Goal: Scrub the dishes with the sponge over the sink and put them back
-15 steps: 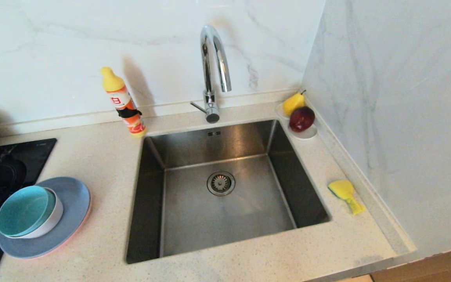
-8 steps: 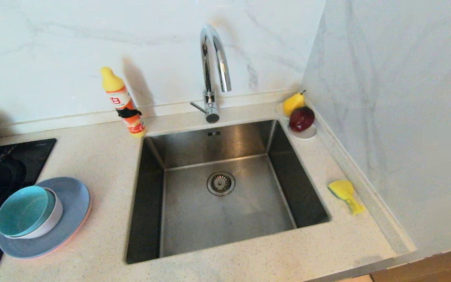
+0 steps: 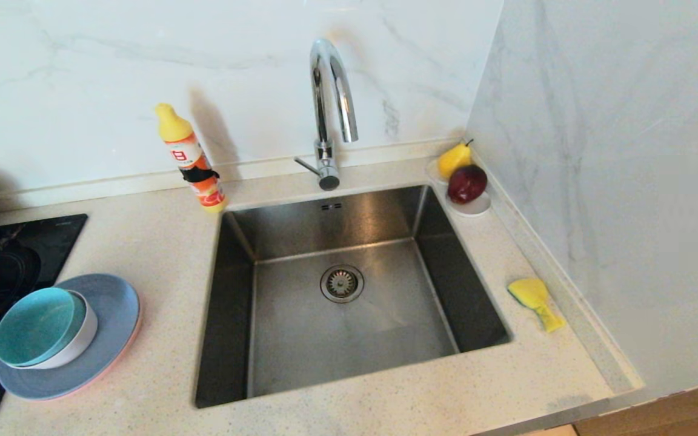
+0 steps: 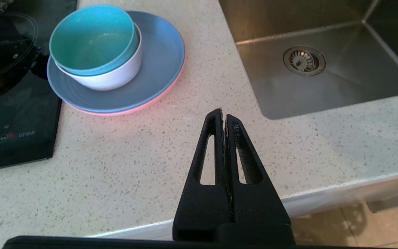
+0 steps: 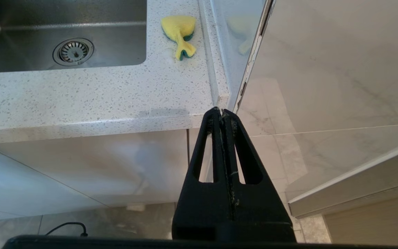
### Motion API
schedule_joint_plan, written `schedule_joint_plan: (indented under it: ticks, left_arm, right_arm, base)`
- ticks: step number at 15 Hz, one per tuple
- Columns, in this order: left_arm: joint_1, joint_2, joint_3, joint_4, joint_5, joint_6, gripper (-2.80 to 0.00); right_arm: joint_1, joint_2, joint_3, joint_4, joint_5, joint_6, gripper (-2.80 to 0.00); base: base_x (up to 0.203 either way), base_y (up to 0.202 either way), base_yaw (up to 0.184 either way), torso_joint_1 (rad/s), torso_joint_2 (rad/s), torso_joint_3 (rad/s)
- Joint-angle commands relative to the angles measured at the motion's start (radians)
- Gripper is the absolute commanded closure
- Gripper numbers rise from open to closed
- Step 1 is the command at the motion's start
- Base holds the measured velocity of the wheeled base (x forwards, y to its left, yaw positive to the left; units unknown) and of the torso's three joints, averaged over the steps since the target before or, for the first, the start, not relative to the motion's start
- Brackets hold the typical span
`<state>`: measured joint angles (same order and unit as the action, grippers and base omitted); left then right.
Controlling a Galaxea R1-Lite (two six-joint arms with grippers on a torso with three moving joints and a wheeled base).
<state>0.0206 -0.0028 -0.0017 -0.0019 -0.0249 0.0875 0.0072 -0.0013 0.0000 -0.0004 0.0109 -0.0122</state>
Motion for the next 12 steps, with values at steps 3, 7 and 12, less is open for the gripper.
schedule_joint_plan:
  ticks: [3,7,12]
  left_arm:
    - [0.001,0.004,0.019,-0.021,0.002,-0.015,0.00]
    - [0.001,0.004,0.019,-0.020,0.002,-0.017,0.00]
    - [0.001,0.004,0.019,-0.020,0.002,-0.017,0.00]
  right_arm:
    - [0.000,0.001,0.000,-0.001,0.000,0.005,0.00]
    - [0.000,0.001,0.000,-0.003,-0.008,0.017,0.00]
    - [0.000,0.000,0.000,-0.003,-0.006,0.020,0.00]
  base:
    - [0.000,0.000,0.000,0.000,0.00,0.000]
    - [0.000,0.000,0.000,0.000,0.00,0.000]
    - [0.000,0.000,0.000,0.000,0.00,0.000]
